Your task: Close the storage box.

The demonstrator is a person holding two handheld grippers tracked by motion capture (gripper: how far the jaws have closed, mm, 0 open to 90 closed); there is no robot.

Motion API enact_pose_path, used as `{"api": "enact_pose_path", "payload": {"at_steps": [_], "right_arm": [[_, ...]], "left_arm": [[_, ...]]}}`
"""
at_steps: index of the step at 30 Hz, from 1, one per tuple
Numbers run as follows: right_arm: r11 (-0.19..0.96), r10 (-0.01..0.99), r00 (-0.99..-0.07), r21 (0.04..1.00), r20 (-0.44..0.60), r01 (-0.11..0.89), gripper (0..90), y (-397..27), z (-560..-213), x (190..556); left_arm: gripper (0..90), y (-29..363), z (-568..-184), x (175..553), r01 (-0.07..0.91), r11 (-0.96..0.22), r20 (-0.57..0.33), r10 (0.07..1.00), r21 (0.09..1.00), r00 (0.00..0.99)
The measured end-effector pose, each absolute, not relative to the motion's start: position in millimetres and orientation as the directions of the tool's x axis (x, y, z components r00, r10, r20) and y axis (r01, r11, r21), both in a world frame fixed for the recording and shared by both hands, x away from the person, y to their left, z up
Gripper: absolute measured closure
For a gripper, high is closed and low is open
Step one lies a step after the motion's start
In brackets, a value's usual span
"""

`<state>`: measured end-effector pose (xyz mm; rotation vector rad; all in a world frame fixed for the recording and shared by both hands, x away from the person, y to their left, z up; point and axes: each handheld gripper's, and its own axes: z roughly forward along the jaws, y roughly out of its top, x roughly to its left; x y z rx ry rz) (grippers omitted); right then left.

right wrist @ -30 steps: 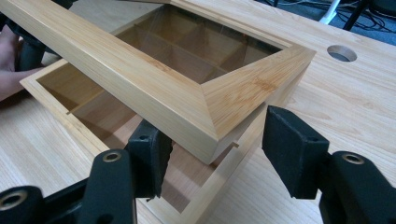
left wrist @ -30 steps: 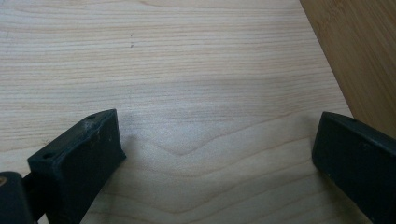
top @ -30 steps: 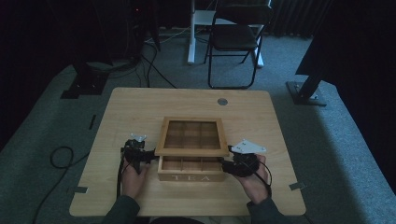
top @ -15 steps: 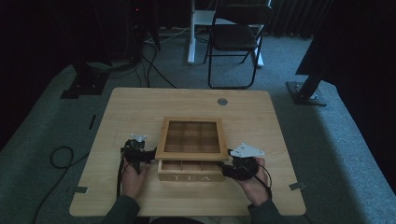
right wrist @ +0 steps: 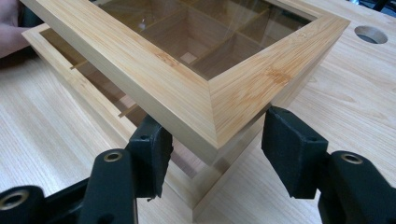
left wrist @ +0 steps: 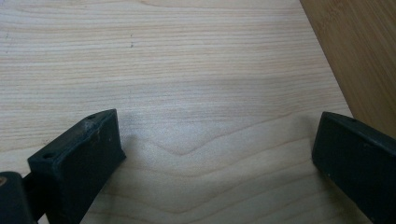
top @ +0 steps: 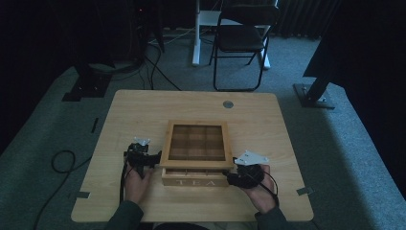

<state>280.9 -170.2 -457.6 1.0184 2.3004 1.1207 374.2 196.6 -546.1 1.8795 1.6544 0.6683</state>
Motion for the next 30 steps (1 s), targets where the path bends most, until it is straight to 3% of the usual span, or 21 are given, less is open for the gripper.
{"api": "enact_pose_path", "payload": {"at_steps": [30], "right_arm": [[0.411,0.734,-0.679,0.792,0.006,0.452,44.7,-175.3,-465.8,277.1]], "left_arm": [[1.6,196.5,-546.2,374.2,0.723,-0.098,0.014,0.993,0.684,0.121]]}}
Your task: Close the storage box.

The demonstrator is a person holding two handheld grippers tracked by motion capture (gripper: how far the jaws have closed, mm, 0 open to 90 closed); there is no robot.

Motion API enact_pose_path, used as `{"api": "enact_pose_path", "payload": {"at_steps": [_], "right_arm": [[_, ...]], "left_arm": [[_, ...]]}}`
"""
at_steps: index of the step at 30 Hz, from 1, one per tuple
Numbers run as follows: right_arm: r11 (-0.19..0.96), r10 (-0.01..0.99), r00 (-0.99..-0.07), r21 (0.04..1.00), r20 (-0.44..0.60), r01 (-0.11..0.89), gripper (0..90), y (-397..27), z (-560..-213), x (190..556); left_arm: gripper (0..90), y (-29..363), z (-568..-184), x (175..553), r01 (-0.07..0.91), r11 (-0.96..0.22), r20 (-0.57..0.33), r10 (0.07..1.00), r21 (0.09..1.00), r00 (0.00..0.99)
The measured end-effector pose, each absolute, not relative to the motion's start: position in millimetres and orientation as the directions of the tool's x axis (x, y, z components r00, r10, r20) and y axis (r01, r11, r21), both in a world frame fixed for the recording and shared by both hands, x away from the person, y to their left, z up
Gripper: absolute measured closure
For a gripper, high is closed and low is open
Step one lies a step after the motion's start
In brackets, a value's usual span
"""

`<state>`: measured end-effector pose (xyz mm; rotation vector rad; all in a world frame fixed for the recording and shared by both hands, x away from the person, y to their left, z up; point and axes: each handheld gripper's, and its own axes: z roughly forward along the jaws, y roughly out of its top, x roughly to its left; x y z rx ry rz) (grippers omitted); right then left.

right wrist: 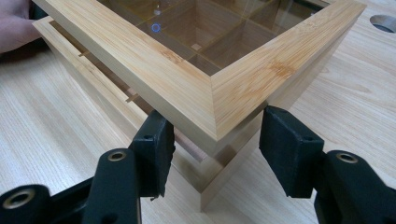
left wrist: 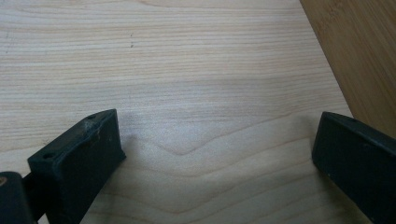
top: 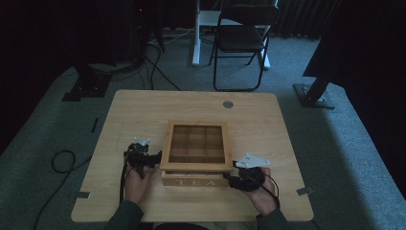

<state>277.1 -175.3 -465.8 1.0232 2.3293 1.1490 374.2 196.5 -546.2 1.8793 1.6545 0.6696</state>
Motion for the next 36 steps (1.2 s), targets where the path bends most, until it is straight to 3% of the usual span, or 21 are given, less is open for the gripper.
{"api": "enact_pose_path", "payload": {"at_steps": [36], "right_arm": [[0.408,0.727,-0.686,0.781,0.036,0.473,46.2,-180.1,-475.2,273.2]], "left_arm": [[1.6,196.4,-546.2,374.3,0.722,-0.095,0.011,0.993,0.686,0.121]]}}
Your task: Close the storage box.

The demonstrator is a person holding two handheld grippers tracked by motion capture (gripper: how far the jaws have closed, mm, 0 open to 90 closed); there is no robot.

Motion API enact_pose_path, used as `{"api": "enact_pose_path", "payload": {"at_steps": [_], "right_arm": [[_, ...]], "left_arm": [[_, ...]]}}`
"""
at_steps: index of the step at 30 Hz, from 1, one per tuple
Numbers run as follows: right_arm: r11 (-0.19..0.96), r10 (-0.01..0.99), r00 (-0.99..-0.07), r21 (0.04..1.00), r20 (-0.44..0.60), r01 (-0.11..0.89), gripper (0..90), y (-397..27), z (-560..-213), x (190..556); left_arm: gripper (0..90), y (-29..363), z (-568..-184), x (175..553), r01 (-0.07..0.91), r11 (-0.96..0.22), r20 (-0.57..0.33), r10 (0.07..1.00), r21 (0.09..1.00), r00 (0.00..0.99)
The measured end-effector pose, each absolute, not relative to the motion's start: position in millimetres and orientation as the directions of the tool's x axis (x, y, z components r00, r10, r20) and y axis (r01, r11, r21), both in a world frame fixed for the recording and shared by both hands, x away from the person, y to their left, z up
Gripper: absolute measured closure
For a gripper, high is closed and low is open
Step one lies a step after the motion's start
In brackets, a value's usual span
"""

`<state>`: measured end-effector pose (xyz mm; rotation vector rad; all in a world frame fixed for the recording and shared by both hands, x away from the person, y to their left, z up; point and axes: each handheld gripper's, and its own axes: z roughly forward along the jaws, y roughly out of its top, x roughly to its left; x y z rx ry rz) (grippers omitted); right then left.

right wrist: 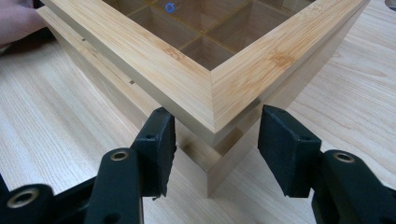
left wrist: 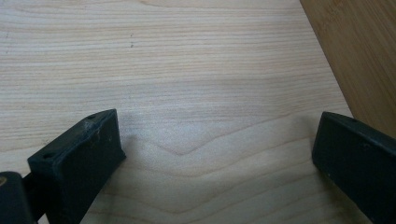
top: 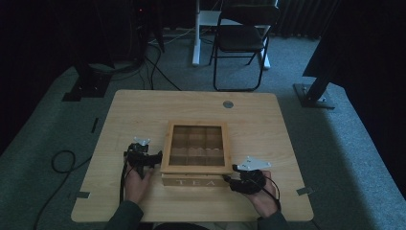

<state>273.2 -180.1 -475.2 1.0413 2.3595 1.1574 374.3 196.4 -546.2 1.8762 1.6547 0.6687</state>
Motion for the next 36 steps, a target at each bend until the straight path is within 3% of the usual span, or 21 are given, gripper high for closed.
{"api": "enact_pose_path", "payload": {"at_steps": [36], "right_arm": [[0.413,0.726,-0.686,0.767,0.048,0.491,46.6,-183.7,-479.6,269.1]], "left_arm": [[1.6,196.3,-546.3,374.3,0.721,-0.095,0.011,0.993,0.686,0.120]]}}
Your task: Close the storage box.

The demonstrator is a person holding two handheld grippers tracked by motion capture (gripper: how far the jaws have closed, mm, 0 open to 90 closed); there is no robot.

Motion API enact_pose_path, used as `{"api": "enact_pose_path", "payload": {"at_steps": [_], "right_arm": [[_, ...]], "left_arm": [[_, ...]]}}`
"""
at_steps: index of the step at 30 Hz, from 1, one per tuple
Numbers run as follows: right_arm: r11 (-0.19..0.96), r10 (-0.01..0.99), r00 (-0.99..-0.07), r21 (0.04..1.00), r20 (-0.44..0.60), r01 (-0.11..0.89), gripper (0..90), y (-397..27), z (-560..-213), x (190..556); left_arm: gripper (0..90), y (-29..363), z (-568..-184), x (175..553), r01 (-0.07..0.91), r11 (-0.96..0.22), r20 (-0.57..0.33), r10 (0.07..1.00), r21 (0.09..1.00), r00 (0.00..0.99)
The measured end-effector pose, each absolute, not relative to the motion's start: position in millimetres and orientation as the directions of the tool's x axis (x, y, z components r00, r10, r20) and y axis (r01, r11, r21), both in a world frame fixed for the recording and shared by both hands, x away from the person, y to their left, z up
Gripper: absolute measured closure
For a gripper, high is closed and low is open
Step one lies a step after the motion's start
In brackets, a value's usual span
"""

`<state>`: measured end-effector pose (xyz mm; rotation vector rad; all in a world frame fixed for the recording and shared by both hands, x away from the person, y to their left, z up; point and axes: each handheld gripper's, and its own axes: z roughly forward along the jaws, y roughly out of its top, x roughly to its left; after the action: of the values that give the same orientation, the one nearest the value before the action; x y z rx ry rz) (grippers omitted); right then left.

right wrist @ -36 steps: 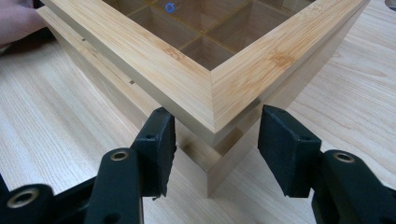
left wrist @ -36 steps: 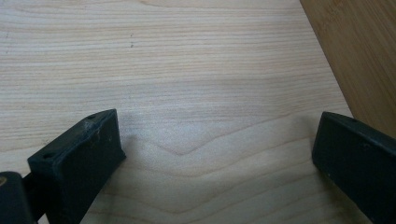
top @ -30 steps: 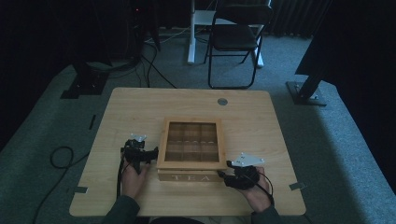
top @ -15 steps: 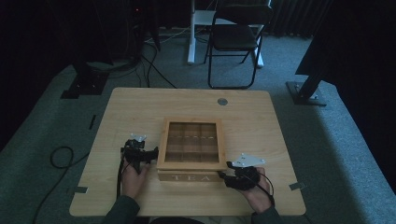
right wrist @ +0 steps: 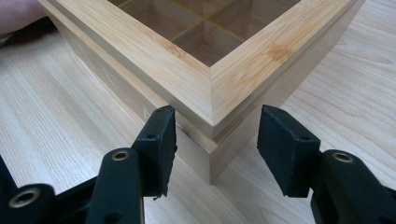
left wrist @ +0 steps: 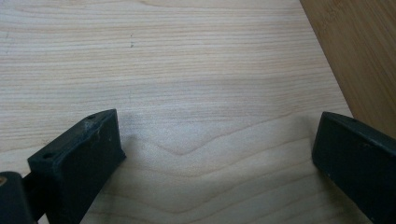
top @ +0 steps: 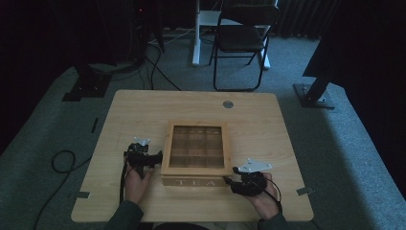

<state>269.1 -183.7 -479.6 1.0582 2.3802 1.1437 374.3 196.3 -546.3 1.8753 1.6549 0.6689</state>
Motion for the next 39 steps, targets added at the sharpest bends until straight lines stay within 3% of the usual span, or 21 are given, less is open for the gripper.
{"api": "enact_pose_path", "payload": {"at_steps": [39], "right_arm": [[0.419,0.725,-0.685,0.743,0.072,0.522,48.4,-183.0,-490.2,269.1]], "left_arm": [[1.6,196.3,-546.3,374.3,0.721,-0.095,0.011,0.993,0.686,0.120]]}}
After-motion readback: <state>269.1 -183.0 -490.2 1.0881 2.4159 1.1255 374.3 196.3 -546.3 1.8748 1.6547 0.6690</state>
